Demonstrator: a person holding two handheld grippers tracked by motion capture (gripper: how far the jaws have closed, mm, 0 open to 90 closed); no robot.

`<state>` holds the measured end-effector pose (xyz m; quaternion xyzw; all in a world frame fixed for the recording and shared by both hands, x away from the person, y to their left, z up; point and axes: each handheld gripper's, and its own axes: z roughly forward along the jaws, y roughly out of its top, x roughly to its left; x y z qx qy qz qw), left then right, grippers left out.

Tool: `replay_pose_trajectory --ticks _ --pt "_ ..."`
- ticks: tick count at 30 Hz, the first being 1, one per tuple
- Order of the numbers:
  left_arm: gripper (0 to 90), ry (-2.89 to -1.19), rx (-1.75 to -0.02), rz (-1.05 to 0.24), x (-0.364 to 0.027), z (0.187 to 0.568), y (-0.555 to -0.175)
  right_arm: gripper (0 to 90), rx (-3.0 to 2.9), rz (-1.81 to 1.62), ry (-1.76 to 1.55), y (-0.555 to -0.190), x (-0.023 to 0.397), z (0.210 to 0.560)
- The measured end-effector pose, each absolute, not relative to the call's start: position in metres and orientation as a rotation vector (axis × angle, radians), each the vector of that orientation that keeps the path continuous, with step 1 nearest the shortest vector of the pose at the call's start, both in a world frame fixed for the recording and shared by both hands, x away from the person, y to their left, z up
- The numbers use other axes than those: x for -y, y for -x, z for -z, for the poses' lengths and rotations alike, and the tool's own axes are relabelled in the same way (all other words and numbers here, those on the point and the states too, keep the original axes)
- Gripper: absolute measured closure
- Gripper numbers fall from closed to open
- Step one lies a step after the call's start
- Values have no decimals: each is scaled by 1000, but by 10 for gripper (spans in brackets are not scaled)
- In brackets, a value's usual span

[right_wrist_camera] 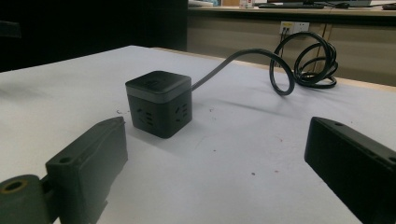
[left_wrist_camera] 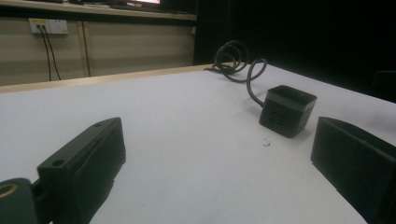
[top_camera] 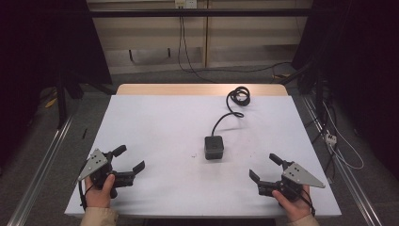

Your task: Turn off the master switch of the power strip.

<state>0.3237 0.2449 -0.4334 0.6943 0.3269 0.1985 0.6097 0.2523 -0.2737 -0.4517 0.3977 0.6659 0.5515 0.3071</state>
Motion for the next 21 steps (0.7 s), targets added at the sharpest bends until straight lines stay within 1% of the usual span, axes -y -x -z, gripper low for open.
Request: replay_pose_trajectory --ticks 21 --pt "28 -1607 -750 -458 -246 434 -324 76 -1779 -1467 -1038 -262 269 445"
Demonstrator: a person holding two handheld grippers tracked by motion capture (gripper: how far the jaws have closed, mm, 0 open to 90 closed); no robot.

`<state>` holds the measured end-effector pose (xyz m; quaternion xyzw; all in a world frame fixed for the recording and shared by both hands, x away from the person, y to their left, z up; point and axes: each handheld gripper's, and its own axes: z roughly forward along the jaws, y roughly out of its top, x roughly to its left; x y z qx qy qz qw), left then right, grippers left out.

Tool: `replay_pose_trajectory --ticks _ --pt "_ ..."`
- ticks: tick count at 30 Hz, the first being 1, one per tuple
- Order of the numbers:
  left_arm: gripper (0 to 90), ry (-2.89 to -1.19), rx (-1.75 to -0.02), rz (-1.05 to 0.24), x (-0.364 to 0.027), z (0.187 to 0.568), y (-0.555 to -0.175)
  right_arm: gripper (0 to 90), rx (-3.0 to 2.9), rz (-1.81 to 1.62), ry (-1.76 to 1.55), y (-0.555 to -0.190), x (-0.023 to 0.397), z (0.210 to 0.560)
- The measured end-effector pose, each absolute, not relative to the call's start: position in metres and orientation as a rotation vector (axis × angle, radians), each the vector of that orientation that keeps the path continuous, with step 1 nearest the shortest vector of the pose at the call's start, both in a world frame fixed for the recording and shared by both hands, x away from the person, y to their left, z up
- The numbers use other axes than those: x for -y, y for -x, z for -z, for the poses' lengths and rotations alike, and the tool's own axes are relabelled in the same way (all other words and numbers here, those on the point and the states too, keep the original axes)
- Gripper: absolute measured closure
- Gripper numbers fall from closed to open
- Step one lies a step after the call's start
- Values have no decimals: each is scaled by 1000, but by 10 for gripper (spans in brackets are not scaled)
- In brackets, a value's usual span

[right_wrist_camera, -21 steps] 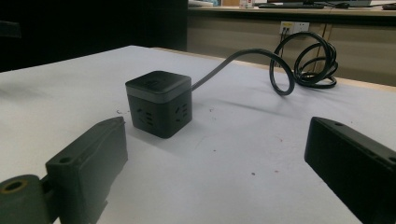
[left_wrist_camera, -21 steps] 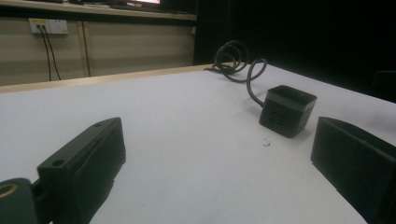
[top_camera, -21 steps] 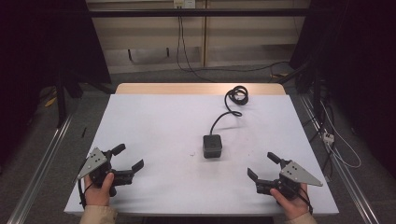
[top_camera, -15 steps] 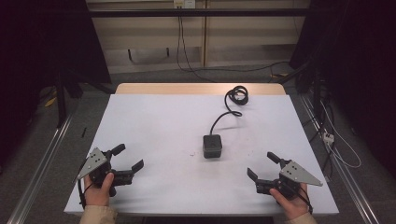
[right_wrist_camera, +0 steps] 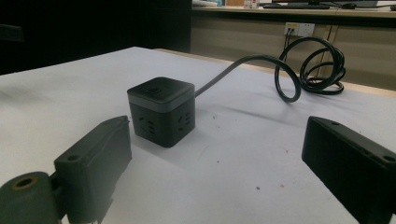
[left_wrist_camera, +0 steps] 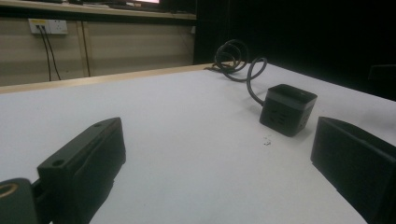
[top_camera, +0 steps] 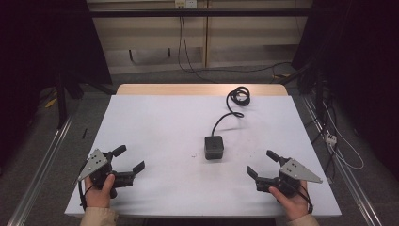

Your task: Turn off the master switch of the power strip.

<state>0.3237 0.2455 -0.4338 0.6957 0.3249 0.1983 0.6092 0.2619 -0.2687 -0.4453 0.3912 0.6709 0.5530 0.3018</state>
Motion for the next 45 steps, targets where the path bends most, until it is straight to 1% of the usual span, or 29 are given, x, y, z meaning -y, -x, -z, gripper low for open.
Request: replay_pose_trajectory --ticks 27,45 --pt "26 -1612 -738 -449 -245 434 -324 86 -1813 -1448 -1025 -289 254 437" --pt "27 -1618 -735 -449 -245 435 -324 97 -1831 -1447 -1007 -297 242 433"
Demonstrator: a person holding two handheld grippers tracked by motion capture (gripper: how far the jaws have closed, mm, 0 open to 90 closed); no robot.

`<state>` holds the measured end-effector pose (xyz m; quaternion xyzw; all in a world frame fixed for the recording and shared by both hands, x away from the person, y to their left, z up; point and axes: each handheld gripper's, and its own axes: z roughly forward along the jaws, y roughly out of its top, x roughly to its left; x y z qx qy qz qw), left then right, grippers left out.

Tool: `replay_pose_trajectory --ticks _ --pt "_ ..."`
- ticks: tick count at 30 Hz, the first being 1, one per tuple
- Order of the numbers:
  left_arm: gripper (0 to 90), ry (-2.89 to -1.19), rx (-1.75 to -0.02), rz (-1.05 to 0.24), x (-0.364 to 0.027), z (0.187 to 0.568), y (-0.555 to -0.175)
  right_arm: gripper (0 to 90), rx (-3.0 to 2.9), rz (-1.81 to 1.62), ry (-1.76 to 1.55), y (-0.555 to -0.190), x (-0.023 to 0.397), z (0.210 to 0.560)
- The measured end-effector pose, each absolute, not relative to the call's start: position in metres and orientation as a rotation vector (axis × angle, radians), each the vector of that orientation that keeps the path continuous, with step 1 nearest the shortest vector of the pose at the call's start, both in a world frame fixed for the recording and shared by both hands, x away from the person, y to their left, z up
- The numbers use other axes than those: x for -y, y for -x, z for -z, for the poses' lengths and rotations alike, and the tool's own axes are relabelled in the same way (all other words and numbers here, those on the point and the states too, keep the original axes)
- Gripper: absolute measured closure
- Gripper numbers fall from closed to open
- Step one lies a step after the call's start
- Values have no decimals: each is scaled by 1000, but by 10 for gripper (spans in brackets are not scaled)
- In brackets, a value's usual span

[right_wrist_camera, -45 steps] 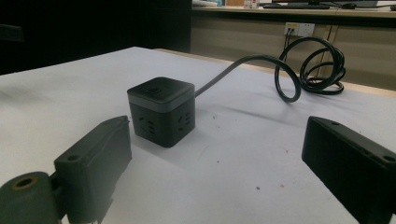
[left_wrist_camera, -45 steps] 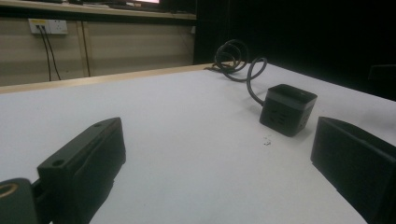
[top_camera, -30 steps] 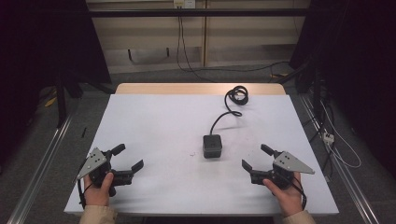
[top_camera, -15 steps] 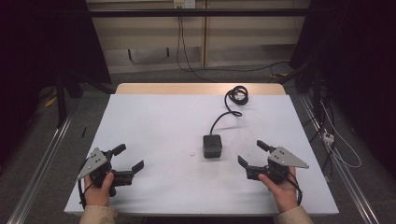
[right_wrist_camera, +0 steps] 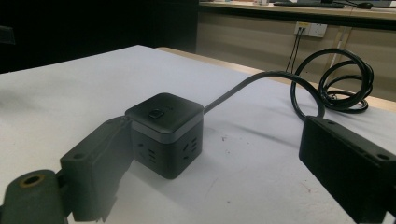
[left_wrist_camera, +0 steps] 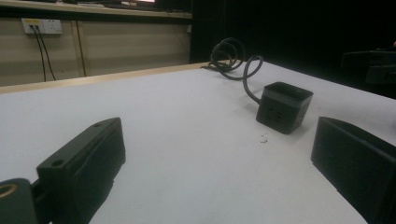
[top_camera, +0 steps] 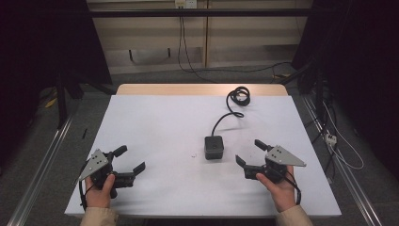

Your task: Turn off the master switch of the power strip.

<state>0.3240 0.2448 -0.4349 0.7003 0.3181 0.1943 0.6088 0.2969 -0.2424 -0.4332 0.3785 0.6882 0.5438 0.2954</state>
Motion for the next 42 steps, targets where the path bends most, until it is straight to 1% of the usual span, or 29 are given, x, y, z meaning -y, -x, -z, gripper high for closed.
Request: replay_pose_trajectory --ticks 5,31,42 --pt "27 -1616 -733 -449 -245 435 -324 111 -1838 -1450 -1006 -299 240 433" --pt "27 -1625 -734 -441 -244 436 -325 116 -1869 -1456 -1009 -311 227 433" --pt "27 -1624 -734 -443 -244 436 -325 146 -1883 -1458 -1015 -315 222 433"
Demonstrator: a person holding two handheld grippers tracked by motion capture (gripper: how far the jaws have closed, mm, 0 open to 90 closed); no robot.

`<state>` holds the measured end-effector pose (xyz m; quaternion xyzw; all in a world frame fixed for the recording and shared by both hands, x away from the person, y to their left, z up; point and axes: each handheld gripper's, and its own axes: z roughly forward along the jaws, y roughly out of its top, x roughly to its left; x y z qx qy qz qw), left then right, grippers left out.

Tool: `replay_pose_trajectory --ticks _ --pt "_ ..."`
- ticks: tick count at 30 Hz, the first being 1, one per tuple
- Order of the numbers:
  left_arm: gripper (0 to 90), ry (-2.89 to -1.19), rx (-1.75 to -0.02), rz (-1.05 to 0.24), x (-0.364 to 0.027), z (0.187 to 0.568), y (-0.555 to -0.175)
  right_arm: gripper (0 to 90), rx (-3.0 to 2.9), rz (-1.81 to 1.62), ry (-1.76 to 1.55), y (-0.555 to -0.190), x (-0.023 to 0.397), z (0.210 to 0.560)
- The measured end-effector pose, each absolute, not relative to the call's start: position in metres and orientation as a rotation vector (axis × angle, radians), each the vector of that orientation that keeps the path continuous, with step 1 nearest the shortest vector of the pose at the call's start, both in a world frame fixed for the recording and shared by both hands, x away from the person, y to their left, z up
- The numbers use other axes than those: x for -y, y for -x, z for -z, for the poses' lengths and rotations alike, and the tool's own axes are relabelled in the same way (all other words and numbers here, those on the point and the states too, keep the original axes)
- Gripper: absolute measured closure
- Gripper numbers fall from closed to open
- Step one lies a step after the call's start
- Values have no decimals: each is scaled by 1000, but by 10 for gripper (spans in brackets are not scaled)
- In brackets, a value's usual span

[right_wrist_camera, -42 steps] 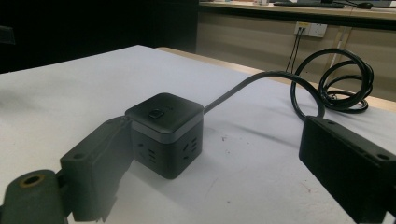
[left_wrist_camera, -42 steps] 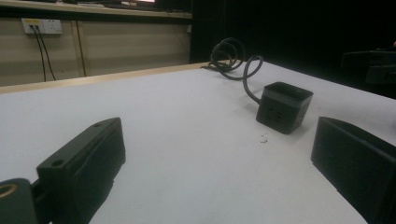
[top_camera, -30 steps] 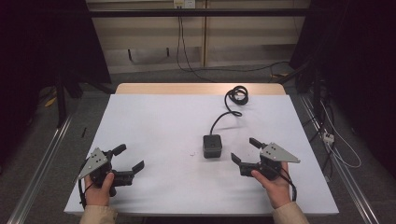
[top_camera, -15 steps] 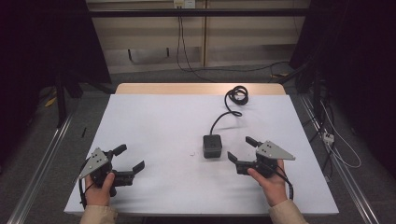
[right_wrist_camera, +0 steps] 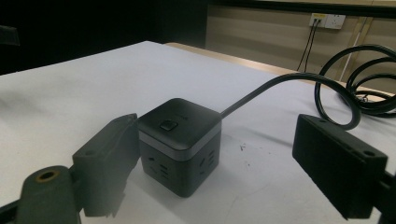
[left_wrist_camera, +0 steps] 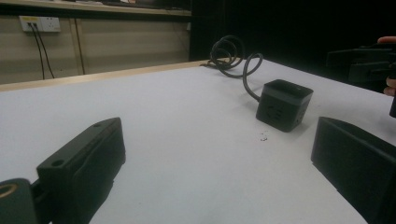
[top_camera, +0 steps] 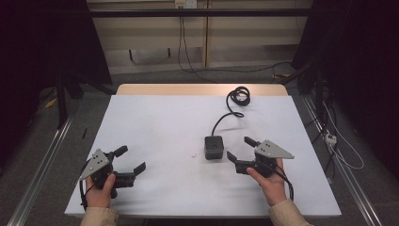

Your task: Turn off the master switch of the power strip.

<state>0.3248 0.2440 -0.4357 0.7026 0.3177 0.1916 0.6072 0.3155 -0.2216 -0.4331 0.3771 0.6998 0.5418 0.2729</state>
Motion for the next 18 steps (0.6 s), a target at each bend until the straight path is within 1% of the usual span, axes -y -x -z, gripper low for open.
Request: replay_pose_trajectory --ticks 13,18 --pt "27 -1630 -730 -442 -243 436 -325 183 -1907 -1456 -1016 -321 215 433" --pt "27 -1630 -731 -442 -243 436 -325 210 -1919 -1452 -1025 -323 212 434"
